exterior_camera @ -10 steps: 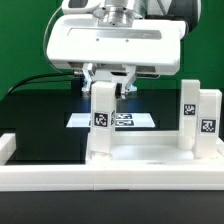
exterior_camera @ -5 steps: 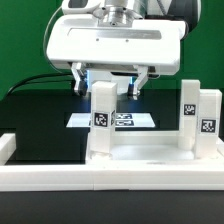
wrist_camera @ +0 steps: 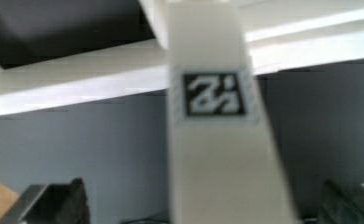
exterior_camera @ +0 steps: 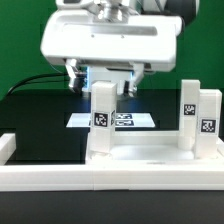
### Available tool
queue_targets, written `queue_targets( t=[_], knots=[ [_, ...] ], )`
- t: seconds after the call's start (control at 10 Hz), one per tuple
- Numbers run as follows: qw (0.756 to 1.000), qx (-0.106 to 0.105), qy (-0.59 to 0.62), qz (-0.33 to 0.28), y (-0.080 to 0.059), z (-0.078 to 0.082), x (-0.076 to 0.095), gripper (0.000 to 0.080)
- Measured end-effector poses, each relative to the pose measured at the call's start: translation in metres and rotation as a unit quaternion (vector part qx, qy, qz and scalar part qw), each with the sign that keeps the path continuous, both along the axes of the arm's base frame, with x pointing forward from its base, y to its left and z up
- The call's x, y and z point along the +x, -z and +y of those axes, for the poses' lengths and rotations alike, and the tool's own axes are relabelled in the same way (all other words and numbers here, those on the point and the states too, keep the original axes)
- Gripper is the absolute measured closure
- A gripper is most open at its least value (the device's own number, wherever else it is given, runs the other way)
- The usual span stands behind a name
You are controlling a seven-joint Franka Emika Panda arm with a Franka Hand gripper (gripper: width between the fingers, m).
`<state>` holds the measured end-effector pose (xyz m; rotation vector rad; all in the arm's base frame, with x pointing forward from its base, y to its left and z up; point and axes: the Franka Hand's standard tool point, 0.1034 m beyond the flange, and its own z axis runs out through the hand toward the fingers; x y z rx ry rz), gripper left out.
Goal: Assemble desk
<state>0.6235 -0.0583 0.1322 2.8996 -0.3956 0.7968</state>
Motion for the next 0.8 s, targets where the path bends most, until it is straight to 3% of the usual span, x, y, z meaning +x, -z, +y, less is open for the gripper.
queue_targets(
  t=[0.1,0.2,0.6,0.8],
  knots=[
    [0.999,0.031,-0.001,0.039,-0.017,-0.01,0.001,0.0151],
    [0.998,0.041,-0.001,0.041,-0.026,-0.014,0.006,0.0151],
    [0.967,0.129,0.001,0.22,-0.03,-0.003,0.011,0.0151],
    [0.947,0.148,0.007,0.285,-0.024,0.002,0.011,0.0151]
  ],
)
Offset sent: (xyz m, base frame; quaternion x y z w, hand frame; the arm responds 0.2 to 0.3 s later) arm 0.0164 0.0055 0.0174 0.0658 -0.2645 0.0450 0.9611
